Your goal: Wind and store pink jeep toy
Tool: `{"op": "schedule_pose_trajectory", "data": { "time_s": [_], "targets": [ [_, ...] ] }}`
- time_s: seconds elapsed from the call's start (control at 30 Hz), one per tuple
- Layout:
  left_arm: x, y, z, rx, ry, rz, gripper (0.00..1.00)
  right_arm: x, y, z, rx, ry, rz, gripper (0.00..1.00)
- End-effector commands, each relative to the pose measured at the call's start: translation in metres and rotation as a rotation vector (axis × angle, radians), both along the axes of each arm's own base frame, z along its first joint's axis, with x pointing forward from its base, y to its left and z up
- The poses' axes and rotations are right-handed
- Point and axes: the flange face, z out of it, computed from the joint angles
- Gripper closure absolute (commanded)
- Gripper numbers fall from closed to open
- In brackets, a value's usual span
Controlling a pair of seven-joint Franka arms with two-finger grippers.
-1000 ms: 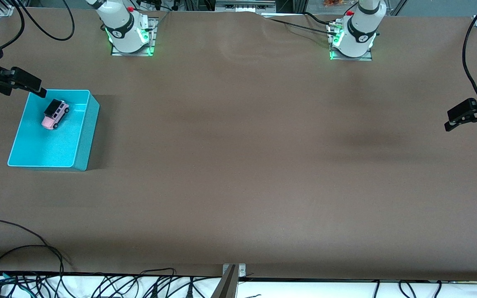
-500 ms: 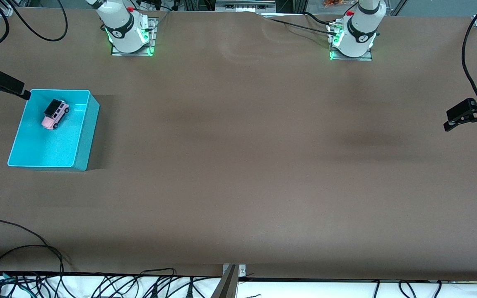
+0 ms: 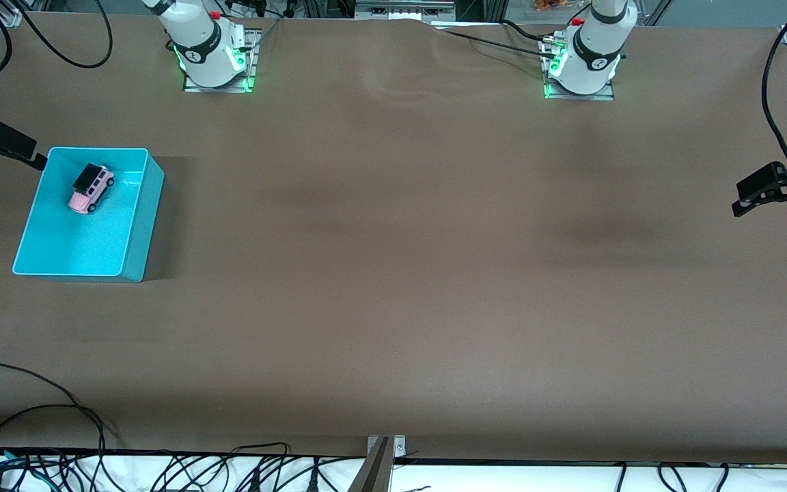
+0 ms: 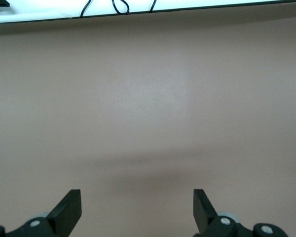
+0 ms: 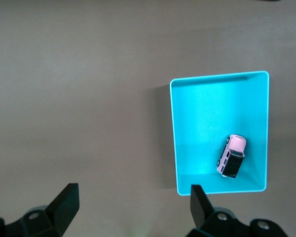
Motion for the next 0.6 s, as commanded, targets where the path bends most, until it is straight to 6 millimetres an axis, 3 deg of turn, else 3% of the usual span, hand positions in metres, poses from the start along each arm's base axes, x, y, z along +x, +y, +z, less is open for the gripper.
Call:
{"op": "schedule_pose_trajectory", "data": {
  "time_s": [0.0, 0.57],
  "targets": [
    [0.0018, -0.0022, 0.0069, 0.02, -0.004, -0.014, 0.0, 0.0013, 0.0018, 0.0102, 0.002, -0.025, 0.015, 0.0],
    [0.0023, 0.0, 0.0061, 0.014, -0.004, -0.009, 0.0, 0.0028, 0.006, 0.0071, 0.002, -0.025, 0.023, 0.0]
  ]
}}
